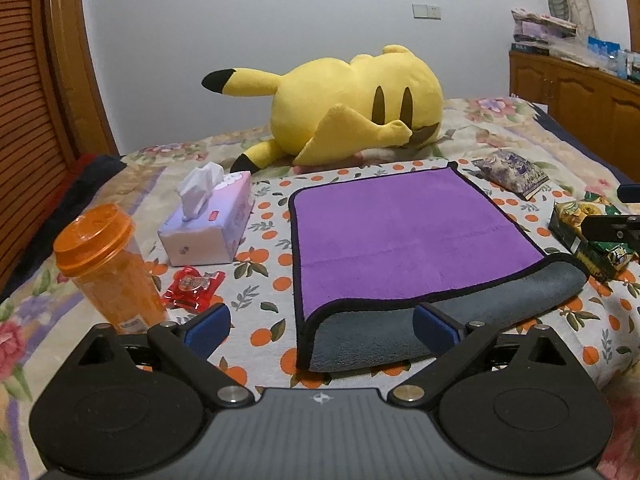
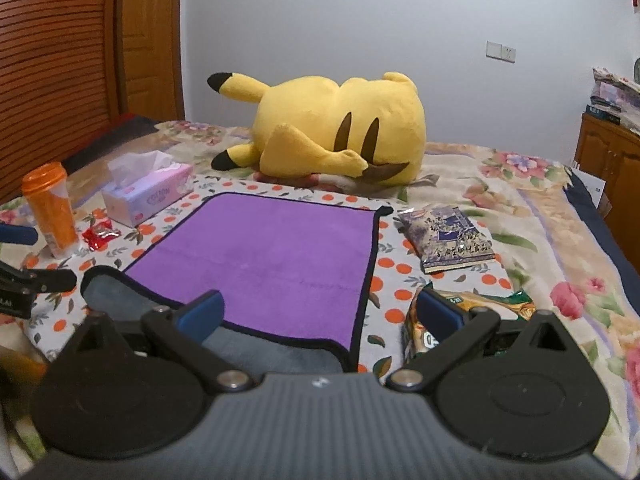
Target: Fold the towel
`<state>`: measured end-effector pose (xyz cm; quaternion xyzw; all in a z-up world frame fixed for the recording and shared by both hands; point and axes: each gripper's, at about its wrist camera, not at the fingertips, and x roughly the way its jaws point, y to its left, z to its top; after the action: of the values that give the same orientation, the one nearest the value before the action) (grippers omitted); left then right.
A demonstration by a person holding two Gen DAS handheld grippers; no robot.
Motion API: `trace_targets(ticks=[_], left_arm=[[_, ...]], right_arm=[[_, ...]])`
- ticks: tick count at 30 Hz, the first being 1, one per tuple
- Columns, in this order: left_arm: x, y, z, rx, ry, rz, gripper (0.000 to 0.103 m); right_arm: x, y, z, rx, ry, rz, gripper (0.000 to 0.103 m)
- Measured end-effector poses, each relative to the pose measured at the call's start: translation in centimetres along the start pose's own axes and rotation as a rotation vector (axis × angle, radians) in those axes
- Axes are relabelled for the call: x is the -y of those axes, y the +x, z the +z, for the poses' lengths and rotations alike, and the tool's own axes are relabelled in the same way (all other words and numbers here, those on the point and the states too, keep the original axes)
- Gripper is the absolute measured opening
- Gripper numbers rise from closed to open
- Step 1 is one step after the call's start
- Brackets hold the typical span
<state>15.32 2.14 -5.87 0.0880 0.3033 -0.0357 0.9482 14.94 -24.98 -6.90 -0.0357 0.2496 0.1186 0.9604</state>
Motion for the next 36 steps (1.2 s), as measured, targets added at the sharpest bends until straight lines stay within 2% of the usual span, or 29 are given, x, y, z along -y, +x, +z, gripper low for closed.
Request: trace_targets(ticks=[3, 6, 10, 13, 15, 17, 22, 27, 31, 36], left_arm=[[-0.3, 0.7, 0.0, -0.013, -0.002, -0.017, 0.097], [-0.7, 1.9, -0.2, -0.047, -0.017, -0.041, 0.089], [-1.1, 3.1, -0.3, -0.073, -0.025, -0.053, 0.084], [-1.1, 3.9, -0.3, -0.089, -0.021, -0.070, 0.074], [-1.2, 4.3, -0.4, -0.094, -0.016, -0.076, 0.063], [-1.3, 4.8, -0.6, -0.100, -0.016, -0.085, 0.060], [-1.8, 6.0, -0.9, -0.131, -0.031, -0.096, 0.058], [-2.2, 6.5, -1.2, -0.159, -0.052, -0.116, 0.047], [-2.0, 6.6, -1.4, -0.176, -0.049, -0.125, 0.042], [-2.0, 6.8, -1.5, -0.189, -0.053, -0.134, 0.038]], right_arm=[[0.3, 0.8, 0.0, -0.023, 0.001, 0.013, 0.093], [0.3, 1.6, -0.5, -0.054, -0.005, 0.013, 0.092], [0.4, 2.4, -0.9, -0.094, -0.009, 0.025, 0.090], [0.5, 2.9, -1.0, -0.120, -0.006, 0.040, 0.087], [0.6, 3.3, -1.2, -0.142, -0.003, 0.051, 0.085], [0.7, 3.7, -1.4, -0.163, 0.002, 0.060, 0.081], [1.0, 4.7, -1.9, -0.213, 0.021, 0.080, 0.078], [1.4, 5.4, -2.5, -0.253, 0.047, 0.093, 0.076], [1.8, 5.8, -2.7, -0.273, 0.065, 0.102, 0.075], [2.2, 6.2, -2.9, -0.291, 0.081, 0.115, 0.065]])
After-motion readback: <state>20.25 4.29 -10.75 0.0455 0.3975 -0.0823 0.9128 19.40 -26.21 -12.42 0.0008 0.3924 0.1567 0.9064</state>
